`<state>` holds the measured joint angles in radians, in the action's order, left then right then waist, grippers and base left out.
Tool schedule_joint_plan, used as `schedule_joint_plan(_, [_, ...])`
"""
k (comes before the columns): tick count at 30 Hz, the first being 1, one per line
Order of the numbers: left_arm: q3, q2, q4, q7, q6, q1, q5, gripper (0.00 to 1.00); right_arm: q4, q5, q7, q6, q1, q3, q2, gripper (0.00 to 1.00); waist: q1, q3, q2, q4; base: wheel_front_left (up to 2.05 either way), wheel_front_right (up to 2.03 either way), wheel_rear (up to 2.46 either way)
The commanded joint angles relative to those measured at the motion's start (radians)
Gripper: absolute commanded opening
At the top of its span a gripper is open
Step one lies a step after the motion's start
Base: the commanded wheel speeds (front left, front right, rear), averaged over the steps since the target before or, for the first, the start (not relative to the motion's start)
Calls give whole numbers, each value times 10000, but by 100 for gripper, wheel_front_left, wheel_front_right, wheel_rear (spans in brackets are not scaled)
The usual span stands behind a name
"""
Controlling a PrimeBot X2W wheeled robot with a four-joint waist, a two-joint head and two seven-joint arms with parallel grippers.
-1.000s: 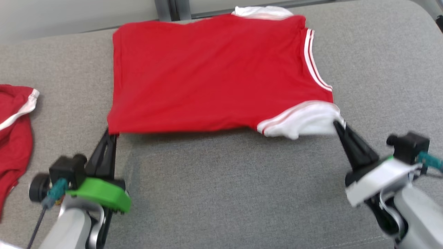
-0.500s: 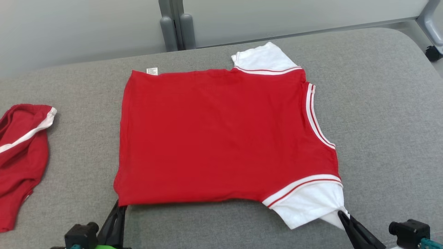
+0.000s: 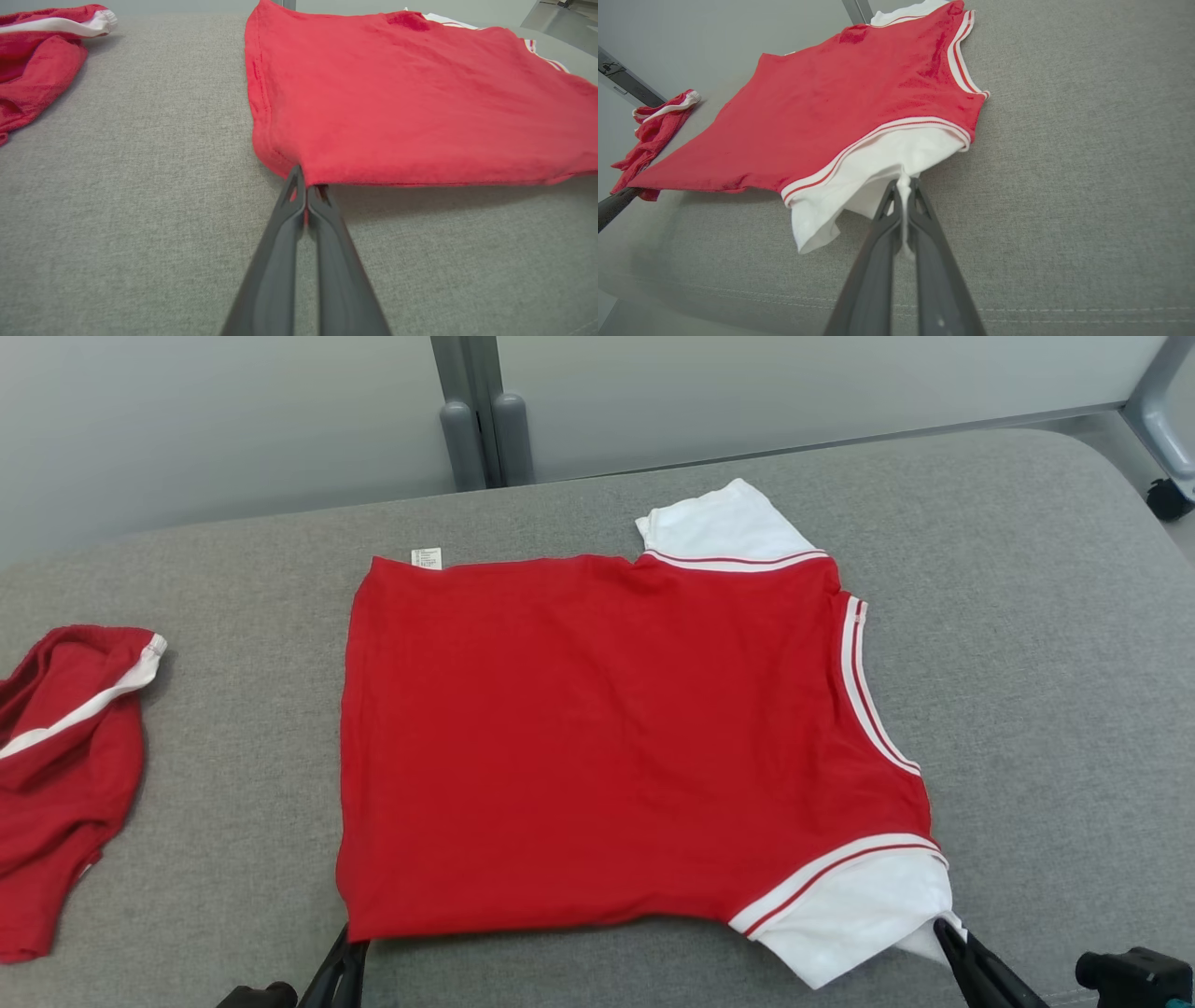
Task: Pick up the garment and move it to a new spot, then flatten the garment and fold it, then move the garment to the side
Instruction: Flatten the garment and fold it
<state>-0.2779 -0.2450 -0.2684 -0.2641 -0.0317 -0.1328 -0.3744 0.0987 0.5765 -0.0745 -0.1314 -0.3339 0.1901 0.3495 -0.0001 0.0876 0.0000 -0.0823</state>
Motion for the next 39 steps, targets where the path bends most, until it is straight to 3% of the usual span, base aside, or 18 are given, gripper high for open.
schedule_joint_plan(1, [-12, -99, -59, -3, -74, 246, 102, 0, 76, -86, 9, 15, 191, -134, -34, 0, 1, -41, 0, 101, 0, 0, 0])
schedule_joint_plan(14, [-772, -674, -889, 293, -675, 2578, 801, 0, -646, 74, 589, 15, 2985, 285, 498, 0, 1, 296, 0, 122, 0, 0, 0])
schedule_joint_plan(31, [-1750, -891, -3160, 427, -967, 5663, 684, 1, -4783, 814, -469, 15, 7393, 2138, 609, 0, 1, 1044, 0, -22, 0, 0, 0])
schedule_joint_plan(32, [-1771, -881, -3328, 374, -969, 5778, 701, 45, -5054, 852, -645, 15, 7604, 2274, 572, 12, 1, 1055, 0, -20, 0, 0, 0])
schedule_joint_plan(33, [-1791, -872, -3453, 341, -970, 5828, 728, 100, -5254, 891, -765, 15, 7716, 2395, 538, 72, 1, 1061, 0, -19, 0, 0, 0])
schedule_joint_plan(34, [-1784, -828, -3608, 278, -970, 5889, 713, 100, -5479, 913, -945, 15, 7853, 2552, 525, 100, 1, 1063, 0, -18, 0, 0, 0])
schedule_joint_plan(39, [-1601, -627, -4083, 47, -865, 5872, 556, 100, -6292, 1028, -1536, 15, 7969, 2916, 591, 100, 1, 919, 0, 46, 0, 0, 0])
